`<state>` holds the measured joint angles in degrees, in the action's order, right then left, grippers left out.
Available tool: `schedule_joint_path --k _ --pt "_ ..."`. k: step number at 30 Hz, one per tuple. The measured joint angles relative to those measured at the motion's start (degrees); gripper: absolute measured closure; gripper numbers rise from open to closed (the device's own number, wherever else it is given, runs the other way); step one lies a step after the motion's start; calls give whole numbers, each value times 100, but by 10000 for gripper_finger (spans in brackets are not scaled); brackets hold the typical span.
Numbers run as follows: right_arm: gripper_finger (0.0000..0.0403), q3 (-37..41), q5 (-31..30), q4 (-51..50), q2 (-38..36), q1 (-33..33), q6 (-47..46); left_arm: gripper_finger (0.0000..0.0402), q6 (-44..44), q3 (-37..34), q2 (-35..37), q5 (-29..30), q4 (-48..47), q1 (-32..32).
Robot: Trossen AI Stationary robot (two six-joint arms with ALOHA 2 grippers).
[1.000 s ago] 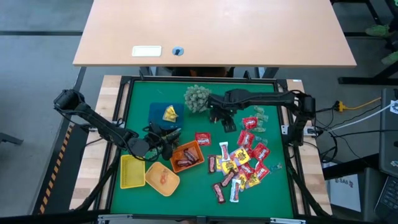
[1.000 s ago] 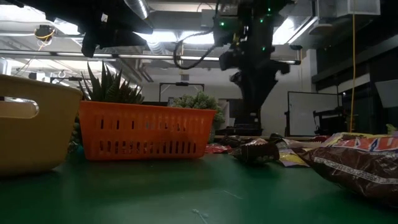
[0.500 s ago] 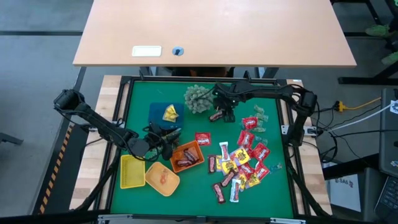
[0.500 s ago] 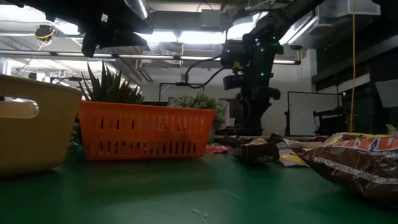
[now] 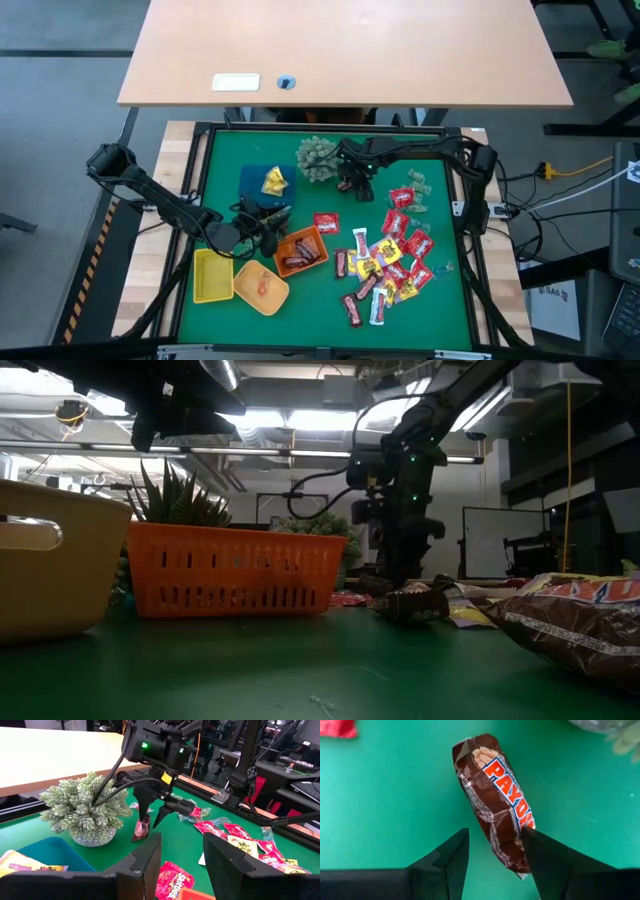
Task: Sort candy
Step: Put the brown chocolate into the orange bin
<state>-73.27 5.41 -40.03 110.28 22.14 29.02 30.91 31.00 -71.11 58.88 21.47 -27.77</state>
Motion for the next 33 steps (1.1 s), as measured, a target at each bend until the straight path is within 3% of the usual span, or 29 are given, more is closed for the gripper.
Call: schedule_joint_path --k 10,23,33 --pt "224 -25 -155 81 271 1 15 270 -3 0 0 -3 -2 0" --pt "372 -15 -186 -162 210 -1 140 270 3 0 0 -236 -1 0" --pt "355 -812 179 -1877 -150 -292 82 270 3 0 0 -1350 0 -1"
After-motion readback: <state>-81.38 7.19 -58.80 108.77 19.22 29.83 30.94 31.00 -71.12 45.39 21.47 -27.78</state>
